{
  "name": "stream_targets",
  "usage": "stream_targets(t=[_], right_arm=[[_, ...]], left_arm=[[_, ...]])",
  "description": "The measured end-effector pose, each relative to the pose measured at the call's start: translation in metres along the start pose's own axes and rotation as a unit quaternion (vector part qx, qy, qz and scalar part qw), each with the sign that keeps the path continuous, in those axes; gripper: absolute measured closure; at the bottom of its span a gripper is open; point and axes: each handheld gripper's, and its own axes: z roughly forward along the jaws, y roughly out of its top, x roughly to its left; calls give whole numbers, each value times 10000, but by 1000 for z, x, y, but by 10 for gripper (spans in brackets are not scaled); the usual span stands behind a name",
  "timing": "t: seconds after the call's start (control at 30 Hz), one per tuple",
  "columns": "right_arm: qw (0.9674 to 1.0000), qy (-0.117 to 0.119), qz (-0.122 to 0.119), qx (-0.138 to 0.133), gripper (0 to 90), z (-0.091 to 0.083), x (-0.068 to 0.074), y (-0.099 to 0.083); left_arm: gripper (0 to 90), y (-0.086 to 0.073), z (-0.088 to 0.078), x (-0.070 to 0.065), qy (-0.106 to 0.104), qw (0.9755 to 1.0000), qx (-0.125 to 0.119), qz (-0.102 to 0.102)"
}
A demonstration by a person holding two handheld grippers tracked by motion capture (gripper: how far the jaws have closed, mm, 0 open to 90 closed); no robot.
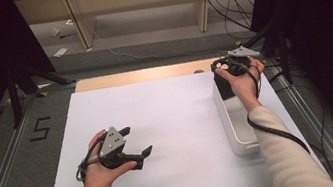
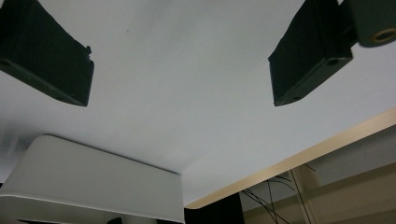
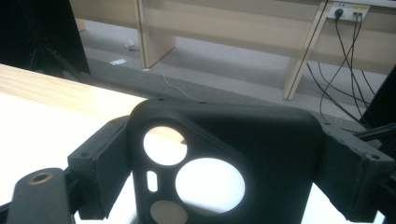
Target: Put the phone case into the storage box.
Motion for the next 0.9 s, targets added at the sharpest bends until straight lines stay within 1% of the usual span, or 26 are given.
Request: stream_targets(t=[0.27, 0.37, 0.57, 0.8, 0.9], right_arm=[[10000, -21, 1, -28, 141, 1, -1, -2], [10000, -38, -65, 37, 130, 2, -1, -3], [9999, -27, -64, 92, 113, 3, -2, -5], [9999, 2, -83, 115, 82, 4, -2, -5], [9999, -28, -110, 115, 48, 4, -1, -5]], left_arm=[[60, 0, 0, 0, -2, 10000, 1, -6], [60, 0, 0, 0, -3, 10000, 1, -7], [60, 0, 0, 0, -4, 10000, 2, -5], [60, 0, 0, 0, -5, 10000, 1, -7], [60, 0, 0, 0, -5, 10000, 0, -8]])
